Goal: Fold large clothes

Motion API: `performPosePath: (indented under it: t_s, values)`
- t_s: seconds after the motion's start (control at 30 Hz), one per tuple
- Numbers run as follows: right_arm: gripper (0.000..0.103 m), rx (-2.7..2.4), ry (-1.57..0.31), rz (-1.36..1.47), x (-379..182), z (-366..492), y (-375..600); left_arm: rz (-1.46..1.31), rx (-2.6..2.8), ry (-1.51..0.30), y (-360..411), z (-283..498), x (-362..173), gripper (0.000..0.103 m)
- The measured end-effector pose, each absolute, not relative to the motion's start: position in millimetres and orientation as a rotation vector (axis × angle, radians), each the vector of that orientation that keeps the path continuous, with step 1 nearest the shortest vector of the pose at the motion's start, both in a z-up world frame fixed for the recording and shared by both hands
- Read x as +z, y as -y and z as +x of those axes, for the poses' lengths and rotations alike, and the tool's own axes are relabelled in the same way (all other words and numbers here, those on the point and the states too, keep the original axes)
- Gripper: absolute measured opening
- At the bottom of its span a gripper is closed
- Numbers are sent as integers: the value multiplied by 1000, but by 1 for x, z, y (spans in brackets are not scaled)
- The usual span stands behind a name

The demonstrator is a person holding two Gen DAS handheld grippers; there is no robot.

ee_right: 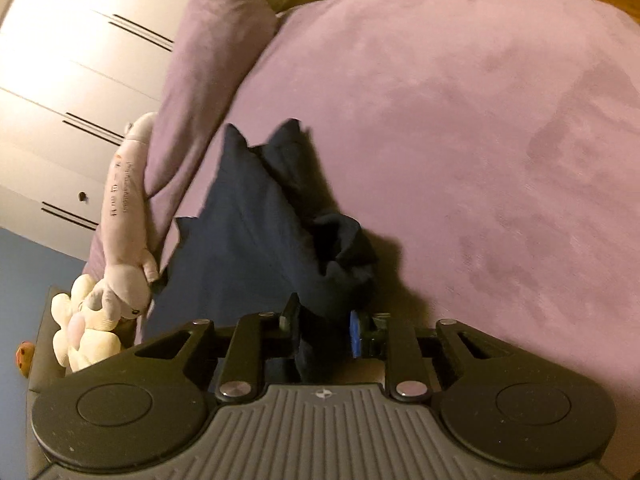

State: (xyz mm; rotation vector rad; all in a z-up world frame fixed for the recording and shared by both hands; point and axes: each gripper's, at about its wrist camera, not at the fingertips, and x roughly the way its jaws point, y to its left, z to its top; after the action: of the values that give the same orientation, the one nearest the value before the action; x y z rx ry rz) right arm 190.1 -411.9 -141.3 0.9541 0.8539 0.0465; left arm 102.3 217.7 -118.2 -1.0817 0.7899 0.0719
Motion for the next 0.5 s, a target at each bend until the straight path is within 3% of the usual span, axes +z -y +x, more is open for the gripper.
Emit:
performPosePath:
  t_s: [0.2, 0.5]
  values:
    - [51, -76, -769, 728, -102, 179, 414, -1026, 238, -773, -229, 99, -102, 43]
    - [48, 196, -704, 242, -72, 240, 289, -604, 179, -685, -160, 162, -53, 52]
